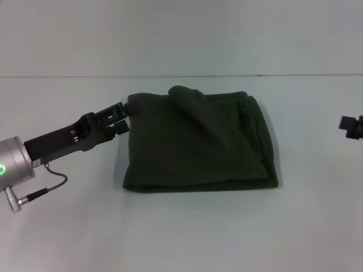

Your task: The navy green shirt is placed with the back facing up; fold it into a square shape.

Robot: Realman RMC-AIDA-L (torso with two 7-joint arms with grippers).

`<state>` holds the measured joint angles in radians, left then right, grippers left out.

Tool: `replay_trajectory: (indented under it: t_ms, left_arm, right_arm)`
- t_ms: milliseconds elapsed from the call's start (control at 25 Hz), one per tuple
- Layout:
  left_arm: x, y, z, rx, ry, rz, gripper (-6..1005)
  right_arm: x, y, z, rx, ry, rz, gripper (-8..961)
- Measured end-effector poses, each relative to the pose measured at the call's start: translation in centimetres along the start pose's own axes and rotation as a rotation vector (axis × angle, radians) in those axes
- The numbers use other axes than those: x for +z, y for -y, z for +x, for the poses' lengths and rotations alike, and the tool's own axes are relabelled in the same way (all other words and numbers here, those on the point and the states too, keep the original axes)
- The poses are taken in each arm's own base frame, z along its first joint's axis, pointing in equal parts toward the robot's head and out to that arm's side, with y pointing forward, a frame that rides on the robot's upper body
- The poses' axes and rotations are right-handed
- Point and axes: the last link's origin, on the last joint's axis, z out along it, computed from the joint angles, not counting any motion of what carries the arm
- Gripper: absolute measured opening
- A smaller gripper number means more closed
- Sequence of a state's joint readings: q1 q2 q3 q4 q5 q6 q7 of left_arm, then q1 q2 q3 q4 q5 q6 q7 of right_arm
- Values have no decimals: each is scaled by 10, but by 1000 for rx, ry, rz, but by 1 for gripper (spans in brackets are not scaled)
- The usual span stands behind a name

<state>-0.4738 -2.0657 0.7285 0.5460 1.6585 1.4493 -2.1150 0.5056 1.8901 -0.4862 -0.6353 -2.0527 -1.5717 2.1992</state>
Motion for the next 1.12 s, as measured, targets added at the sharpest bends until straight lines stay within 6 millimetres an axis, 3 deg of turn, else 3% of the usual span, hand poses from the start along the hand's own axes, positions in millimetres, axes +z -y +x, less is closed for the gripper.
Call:
replay_trajectory:
  t_ms: [400,600,840,1120]
  left_arm:
    - [0,-2,-4,-1,10,-20,956]
    - [-2,-2,-5,-5,0,-24,955]
    - [0,-2,-7,-12,-4,-26,953]
    - [2,-1,-8,-13,-7,-20,950]
  right_arm:
    - [49,-11,-52,-75,-81,191,607]
    - [62,-8,-67,-146,-24,269,606]
    - [82,-16,-65,-299,-19,246,607]
    - [109,-29,-50,-441,-112,206,607]
